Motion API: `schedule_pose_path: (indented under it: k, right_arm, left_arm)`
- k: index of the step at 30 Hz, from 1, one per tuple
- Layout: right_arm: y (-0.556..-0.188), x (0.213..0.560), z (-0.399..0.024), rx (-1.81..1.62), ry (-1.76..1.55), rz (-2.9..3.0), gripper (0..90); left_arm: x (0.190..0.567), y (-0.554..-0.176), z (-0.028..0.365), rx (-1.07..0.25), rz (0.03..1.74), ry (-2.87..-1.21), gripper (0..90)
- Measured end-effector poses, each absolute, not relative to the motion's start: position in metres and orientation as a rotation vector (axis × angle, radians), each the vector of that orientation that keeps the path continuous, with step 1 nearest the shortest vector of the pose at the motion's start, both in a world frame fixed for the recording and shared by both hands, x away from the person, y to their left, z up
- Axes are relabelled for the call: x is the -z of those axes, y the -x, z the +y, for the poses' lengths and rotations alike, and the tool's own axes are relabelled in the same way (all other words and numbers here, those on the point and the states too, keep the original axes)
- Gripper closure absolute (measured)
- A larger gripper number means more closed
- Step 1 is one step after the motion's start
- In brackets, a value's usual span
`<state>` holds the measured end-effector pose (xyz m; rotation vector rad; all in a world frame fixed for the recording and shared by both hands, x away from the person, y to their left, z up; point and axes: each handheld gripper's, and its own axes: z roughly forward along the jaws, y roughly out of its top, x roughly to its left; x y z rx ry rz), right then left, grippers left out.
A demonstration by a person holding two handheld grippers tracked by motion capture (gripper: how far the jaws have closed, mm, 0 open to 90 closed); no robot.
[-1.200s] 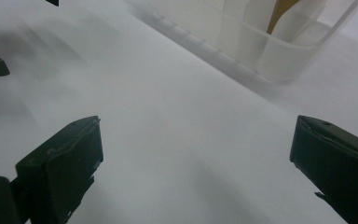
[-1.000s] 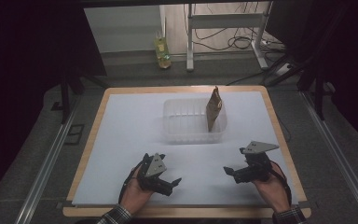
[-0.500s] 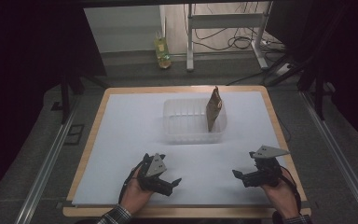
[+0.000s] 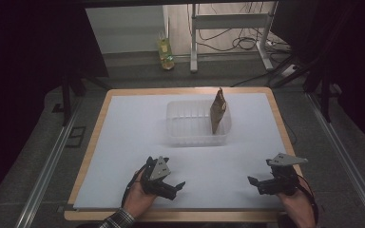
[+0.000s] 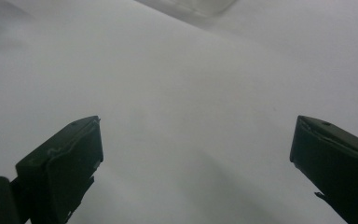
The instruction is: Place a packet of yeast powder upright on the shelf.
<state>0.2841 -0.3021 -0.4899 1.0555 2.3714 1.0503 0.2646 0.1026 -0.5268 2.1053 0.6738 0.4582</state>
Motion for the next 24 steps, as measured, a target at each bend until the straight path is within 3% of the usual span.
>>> schedule_pose_path:
  k: [24]
  right_arm:
    - [-0.273,0.501,-0.335,-1.028,-1.184,2.348,2.8]
  left_arm:
    - [0.528,-0.266,0.101,-0.463,0.67,-2.12,1.0]
